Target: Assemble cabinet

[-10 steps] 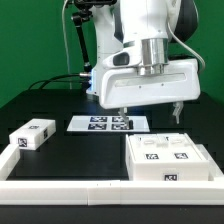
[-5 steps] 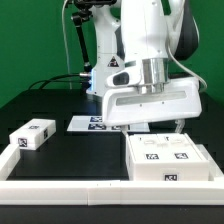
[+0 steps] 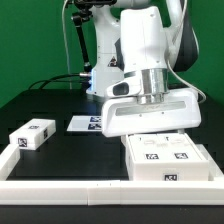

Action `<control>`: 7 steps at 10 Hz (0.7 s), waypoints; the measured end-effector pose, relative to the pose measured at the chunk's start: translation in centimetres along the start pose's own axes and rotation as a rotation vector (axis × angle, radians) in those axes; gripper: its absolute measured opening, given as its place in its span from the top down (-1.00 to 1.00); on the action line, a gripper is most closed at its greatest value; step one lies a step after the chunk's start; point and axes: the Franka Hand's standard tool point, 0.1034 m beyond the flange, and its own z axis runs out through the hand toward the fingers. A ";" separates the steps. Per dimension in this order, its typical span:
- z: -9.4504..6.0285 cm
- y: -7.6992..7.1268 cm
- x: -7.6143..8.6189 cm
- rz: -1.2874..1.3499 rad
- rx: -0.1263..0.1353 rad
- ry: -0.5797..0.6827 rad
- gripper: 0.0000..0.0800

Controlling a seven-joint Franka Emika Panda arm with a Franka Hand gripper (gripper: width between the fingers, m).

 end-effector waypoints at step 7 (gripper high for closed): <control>0.0 0.1 -0.2 -0.023 -0.001 -0.003 0.91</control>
Offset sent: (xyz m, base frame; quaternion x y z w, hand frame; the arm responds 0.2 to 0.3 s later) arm -0.0012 -0.0037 -0.0027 -0.0095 0.0092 -0.0036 0.9999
